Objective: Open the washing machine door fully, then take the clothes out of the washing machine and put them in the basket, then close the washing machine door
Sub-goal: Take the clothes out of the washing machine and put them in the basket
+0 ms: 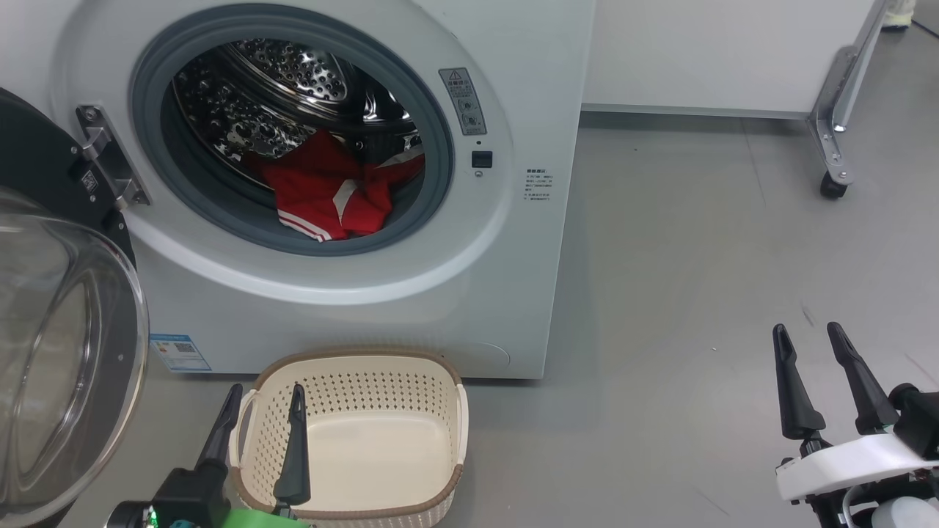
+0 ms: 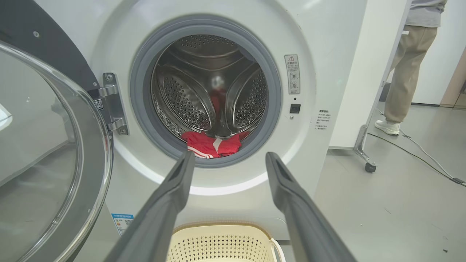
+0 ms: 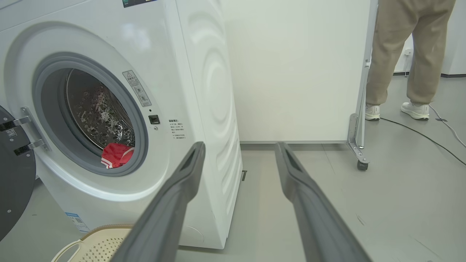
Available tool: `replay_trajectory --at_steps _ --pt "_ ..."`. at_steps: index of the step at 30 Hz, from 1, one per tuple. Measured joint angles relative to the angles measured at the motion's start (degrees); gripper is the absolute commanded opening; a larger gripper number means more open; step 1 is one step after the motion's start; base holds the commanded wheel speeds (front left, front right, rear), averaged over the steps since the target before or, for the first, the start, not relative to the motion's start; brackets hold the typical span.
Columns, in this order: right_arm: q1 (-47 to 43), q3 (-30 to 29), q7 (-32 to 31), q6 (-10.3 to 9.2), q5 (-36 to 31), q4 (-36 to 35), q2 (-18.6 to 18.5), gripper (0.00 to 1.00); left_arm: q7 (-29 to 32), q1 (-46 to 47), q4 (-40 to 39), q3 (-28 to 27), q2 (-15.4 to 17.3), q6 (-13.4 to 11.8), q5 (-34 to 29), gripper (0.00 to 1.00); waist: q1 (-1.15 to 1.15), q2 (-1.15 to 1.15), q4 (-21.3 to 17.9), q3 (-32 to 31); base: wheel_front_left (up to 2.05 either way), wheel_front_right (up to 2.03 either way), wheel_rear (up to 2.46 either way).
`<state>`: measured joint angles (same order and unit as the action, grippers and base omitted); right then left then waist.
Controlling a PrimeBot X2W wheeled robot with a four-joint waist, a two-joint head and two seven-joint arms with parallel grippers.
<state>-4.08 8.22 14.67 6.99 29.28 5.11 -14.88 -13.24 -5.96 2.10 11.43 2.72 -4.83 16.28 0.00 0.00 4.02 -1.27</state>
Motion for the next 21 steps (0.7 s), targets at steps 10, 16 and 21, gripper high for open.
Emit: replay_trajectory --at_steps 10,16,21 --pt "0.0 0.26 0.0 0.0 0.0 0.14 0.04 1.0 -0.01 0.02 0.41 0.42 0.0 0.0 -0.71 1.0 0.0 0.0 0.04 -0.05 0.72 -0.72 0.0" --pt "-0.01 0.41 0.0 0.0 0.0 0.2 0.05 1.0 -0.01 0.04 0.52 0.78 0.0 -0.01 -0.78 1.0 0.0 0.0 0.06 -0.04 0.46 -0.46 0.0" --pt "-0.01 0.58 0.0 0.0 0.0 0.2 0.08 1.0 -0.01 0.04 0.6 1.08 0.0 -0.01 -0.88 1.0 0.0 0.0 0.1 0.0 0.27 -0.27 0.0"
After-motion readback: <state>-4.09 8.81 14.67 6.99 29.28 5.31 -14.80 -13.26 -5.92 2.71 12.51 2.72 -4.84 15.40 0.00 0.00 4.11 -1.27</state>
